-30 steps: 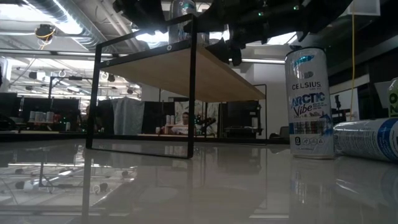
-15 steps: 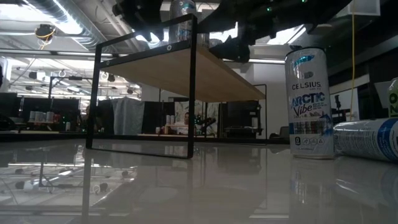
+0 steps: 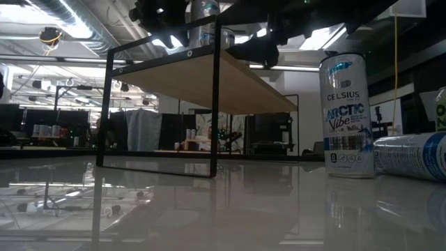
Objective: Place canned beverage on shelf
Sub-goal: Adjust the soda cans on the shelf
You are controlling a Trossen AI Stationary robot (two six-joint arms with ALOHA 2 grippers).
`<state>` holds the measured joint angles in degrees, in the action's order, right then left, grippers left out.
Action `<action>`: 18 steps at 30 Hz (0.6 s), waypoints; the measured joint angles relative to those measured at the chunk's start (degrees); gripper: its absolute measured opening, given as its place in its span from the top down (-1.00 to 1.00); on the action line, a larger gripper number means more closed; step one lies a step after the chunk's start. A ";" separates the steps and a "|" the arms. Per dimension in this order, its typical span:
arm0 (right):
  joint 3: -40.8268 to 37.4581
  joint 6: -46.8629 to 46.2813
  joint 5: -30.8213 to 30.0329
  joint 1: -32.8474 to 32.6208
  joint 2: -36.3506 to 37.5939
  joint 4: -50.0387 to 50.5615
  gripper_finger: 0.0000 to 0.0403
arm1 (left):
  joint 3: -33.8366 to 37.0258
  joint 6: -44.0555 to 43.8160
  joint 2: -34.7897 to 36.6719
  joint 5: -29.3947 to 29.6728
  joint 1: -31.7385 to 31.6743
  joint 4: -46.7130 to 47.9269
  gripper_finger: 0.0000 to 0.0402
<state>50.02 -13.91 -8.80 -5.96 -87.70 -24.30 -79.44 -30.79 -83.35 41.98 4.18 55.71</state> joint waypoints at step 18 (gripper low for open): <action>-0.02 0.84 -2.65 -0.02 -2.25 -4.42 -0.91 | 0.00 -0.02 0.01 -0.76 3.56 -2.35 -0.49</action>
<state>50.00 -13.07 -11.45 -5.98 -89.95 -28.72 -79.44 -30.81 -83.35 41.22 7.73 53.36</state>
